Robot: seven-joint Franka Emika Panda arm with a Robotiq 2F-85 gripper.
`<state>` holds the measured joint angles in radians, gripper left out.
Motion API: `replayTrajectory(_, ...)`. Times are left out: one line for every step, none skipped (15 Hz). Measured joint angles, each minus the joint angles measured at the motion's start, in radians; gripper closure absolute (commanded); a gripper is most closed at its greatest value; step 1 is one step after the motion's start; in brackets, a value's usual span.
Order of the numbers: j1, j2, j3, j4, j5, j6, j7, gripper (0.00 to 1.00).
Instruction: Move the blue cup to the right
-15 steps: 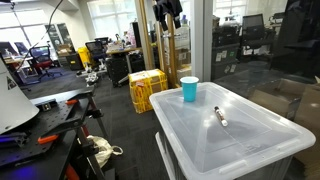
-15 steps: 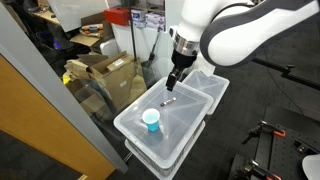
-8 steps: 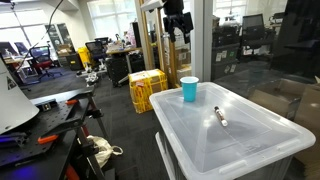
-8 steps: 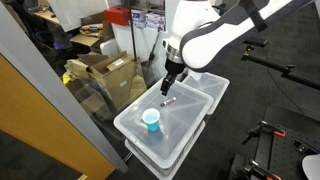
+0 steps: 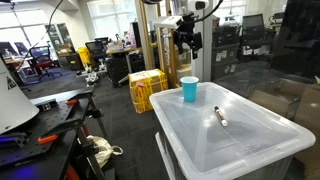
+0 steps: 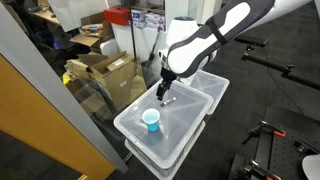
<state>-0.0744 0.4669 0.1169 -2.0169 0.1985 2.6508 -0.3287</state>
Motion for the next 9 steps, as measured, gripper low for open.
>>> replayTrajectory(0.000, 0.025, 0.002, 0.018, 0.000, 0.005, 0.002, 0.00)
replayTrajectory(0.001, 0.048, 0.004, 0.034, 0.000, 0.009, 0.005, 0.00)
replayTrajectory(0.002, 0.070, 0.005, 0.051, 0.000, 0.010, 0.007, 0.00)
replayTrajectory(0.004, 0.090, 0.006, 0.067, 0.000, 0.010, 0.016, 0.00)
replayTrajectory(0.006, 0.109, 0.006, 0.083, 0.000, 0.010, 0.026, 0.00)
replayTrajectory(0.008, 0.127, 0.006, 0.098, -0.001, 0.010, 0.043, 0.00)
replayTrajectory(0.010, 0.144, 0.006, 0.114, -0.003, 0.010, 0.061, 0.00)
replayTrajectory(0.014, 0.160, 0.005, 0.129, -0.005, 0.010, 0.080, 0.00)
replayTrajectory(0.019, 0.175, 0.002, 0.146, -0.010, 0.010, 0.103, 0.00)
